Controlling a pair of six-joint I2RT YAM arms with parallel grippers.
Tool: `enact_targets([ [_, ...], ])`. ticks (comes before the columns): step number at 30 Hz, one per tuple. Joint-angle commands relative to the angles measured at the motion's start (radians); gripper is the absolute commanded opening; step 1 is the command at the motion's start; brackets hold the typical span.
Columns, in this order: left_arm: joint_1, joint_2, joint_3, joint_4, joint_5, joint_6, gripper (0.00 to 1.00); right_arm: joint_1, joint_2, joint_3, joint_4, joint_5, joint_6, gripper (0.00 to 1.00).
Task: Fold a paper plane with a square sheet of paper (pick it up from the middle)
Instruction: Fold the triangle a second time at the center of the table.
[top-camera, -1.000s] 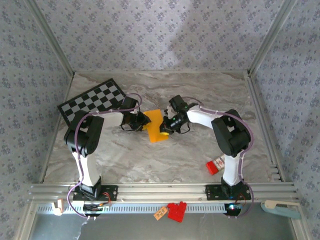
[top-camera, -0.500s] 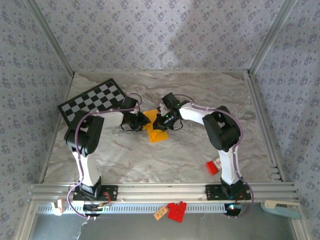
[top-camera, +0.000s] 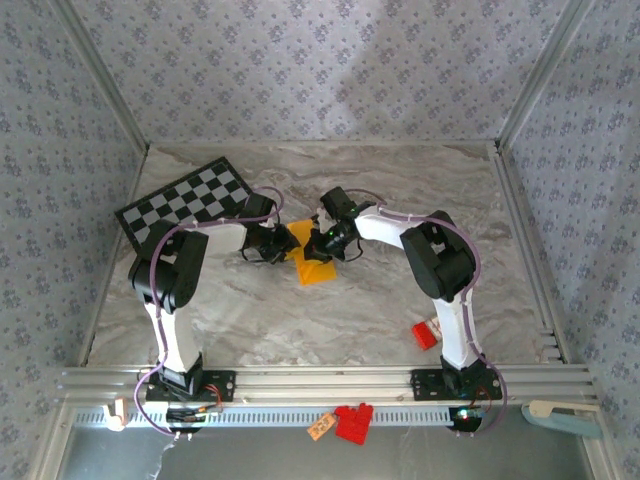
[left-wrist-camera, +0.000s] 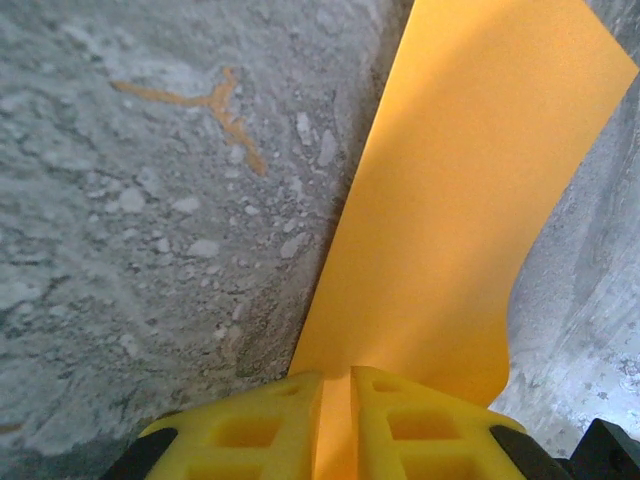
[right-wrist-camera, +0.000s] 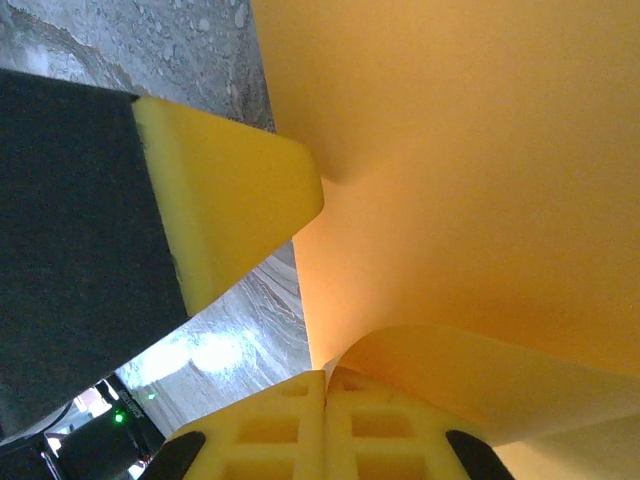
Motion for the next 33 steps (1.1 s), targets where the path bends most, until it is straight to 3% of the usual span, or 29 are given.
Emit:
enact_targets([
  [1,-0.013,0.070,-0.025,-0.103,-0.030,0.005,0.17,0.003,0.027,0.027,0.010,0.013,0.025,0.02],
  [33,-0.013,0.070,-0.039,-0.099,-0.030,-0.001,0.13,0.007,0.066,0.062,0.024,0.025,0.036,0.02],
])
